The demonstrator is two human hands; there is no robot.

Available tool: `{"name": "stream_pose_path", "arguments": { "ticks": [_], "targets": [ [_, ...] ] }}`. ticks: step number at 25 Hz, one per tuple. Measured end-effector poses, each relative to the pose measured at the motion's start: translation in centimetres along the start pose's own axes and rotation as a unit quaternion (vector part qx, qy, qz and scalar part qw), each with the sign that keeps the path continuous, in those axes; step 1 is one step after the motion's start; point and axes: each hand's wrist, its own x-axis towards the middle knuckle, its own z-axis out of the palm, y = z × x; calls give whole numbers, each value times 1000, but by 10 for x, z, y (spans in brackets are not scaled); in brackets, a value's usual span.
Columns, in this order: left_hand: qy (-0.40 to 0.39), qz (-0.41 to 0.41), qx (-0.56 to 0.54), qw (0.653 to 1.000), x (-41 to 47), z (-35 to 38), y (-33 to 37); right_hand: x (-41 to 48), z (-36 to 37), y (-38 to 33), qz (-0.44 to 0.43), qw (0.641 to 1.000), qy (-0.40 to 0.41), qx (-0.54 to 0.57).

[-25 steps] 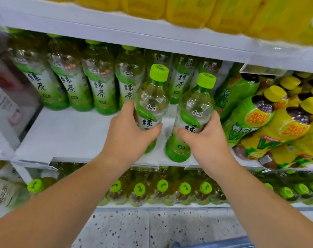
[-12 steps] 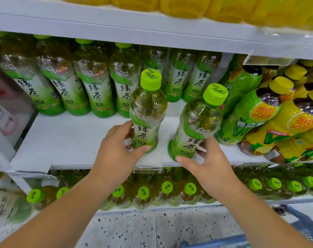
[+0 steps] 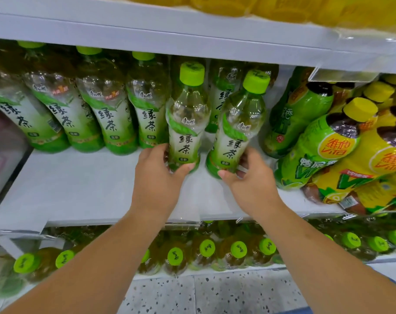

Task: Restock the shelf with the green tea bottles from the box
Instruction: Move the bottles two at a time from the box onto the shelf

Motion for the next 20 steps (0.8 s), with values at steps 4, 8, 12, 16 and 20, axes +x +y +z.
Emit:
{"name": "stream_pose_path", "arguments": {
  "ticks": [4, 8, 12, 16, 20],
  "targets": [
    [42, -25, 40, 998, 12, 12, 3, 20, 7, 8, -23, 999, 9, 21],
    [69, -42, 32, 996, 20, 21, 4, 37, 14, 11, -37, 999, 11, 27],
    [42, -18, 22, 999, 19, 21, -7, 44, 21, 14, -45, 999, 10, 29],
    [34, -16, 27, 999, 14, 22, -17, 42, 23, 19, -41, 999, -1, 17],
    [44, -28, 20, 998, 14, 27, -16, 41, 22, 18, -52, 998, -5, -23]
  ]
}}
